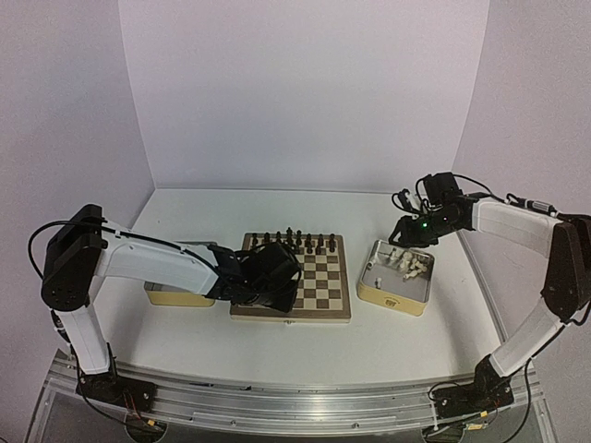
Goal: Set up the chess pieces on the board
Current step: Place the chess piece on the chessboard.
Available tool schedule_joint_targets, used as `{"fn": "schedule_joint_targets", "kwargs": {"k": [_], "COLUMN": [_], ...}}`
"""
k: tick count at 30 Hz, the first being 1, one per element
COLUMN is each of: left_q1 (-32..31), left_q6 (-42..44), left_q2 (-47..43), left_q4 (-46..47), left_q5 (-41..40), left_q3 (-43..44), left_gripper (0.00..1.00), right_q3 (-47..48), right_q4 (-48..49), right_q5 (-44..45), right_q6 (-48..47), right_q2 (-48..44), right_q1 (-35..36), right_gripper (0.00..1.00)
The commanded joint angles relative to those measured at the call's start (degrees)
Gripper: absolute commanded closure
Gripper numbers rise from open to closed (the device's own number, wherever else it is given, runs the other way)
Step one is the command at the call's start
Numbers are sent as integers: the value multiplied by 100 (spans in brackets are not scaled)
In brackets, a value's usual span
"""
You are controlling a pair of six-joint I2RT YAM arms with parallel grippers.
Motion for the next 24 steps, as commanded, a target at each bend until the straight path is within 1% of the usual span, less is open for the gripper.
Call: {"fn": "schedule_joint_targets", "kwargs": {"k": [1,24], "left_q1": [-28,-30], "left_q6": [27,4], "left_q2": [128,356], "left_q4": [215,172], "left_q5": [-180,-239], "left_q3": [8,15], "left_gripper": [100,100], "right_q3": [215,269], "right_q4": [-78,-120], "right_q5": [-99,-86], "right_q6": [-72,-96], "right_q2": [25,86], "right_q1": [-25,-25], "right_gripper": [69,69]}}
